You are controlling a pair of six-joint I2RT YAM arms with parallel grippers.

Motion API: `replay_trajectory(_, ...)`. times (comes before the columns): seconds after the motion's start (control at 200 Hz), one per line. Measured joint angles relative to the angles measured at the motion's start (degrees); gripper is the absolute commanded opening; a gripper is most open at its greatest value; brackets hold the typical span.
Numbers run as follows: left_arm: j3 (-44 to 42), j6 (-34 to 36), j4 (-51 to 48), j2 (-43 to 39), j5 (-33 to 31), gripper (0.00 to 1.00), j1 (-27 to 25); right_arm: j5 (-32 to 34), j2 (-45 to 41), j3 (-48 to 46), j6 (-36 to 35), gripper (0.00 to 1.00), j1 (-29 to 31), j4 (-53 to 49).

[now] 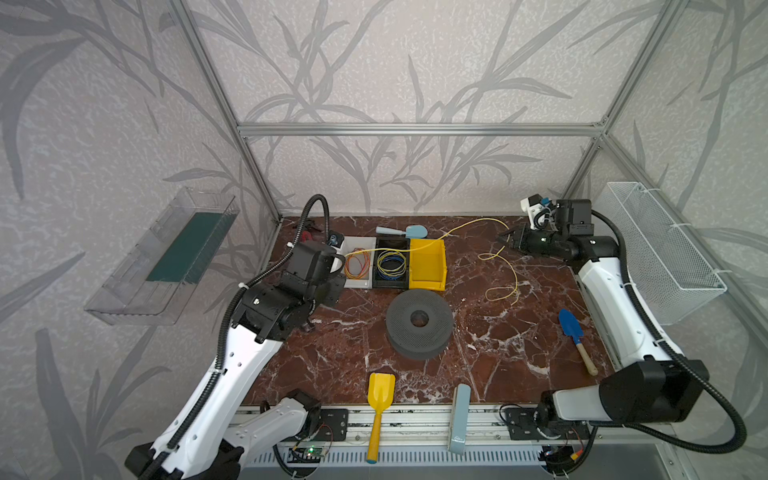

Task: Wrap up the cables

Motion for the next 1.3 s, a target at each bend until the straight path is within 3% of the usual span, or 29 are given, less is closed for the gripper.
replay_trajectory(0.265, 6.6, -2.6, -4.4, 6.1, 15.4, 0.00, 0.0, 0.3, 0.8, 0.5, -0.4, 0.00, -0.1, -0.4)
replay_trajectory(0.62, 9.6, -4.4, -11.5, 7.4, 34.1, 0.00, 0.1, 0.7, 3.5, 0.7, -0.3, 0.00, -0.7, -0.3)
replay_trajectory(0.755, 9.5, -5.6, -11.9, 7.5, 37.6, 0.42, 0.2, 0.5, 4.7, 0.7, 0.7, 0.00, -0.6, 0.3)
replay_trajectory(0.845, 9.0, -6.9, -11.0, 6.7, 39.6, 0.52, 0.2, 0.2, 4.7, 0.7, 1.3, 0.00, -0.7, 0.6)
replay_trajectory(1.164, 4.7, -12.0, -5.6, 0.5, 39.9, 0.55, 2.2, -3.6, 4.6, 0.7, 4.4, 0.00, -0.8, 4.1)
replay_trajectory(1.299, 1.0, -15.4, -1.3, -4.6, 41.0, 0.33, 4.1, -5.6, 4.5, -0.2, 7.0, 0.00, -1.6, 6.9)
